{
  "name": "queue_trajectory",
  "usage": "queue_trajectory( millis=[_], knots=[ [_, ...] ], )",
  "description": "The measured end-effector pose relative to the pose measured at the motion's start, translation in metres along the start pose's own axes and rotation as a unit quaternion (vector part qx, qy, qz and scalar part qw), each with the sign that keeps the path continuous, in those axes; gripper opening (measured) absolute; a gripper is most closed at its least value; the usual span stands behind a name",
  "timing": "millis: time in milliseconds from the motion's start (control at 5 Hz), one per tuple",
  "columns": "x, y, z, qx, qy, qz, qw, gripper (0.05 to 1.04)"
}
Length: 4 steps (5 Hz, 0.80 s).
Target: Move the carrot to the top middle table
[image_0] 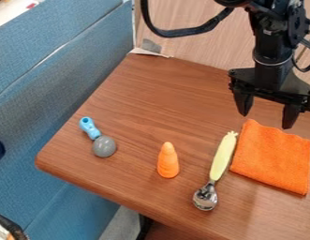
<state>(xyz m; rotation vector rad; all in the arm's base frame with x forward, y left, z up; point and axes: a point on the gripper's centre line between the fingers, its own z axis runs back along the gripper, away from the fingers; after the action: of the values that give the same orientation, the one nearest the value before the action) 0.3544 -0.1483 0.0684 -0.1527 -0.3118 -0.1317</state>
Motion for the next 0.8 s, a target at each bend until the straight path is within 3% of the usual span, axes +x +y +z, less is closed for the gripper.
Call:
queue_trajectory(
  millis=[200, 400, 800],
  knots=[
    [-0.008, 0.003, -0.011, 0.007, 0.017, 0.002, 0.9998, 0.999],
    [-0.033, 0.008, -0.009, 0.031, 0.015, -0.001, 0.9994, 0.999],
    [-0.067, 0.02, 0.03, 0.047, -0.036, 0.026, 0.9979, 0.999]
  ],
)
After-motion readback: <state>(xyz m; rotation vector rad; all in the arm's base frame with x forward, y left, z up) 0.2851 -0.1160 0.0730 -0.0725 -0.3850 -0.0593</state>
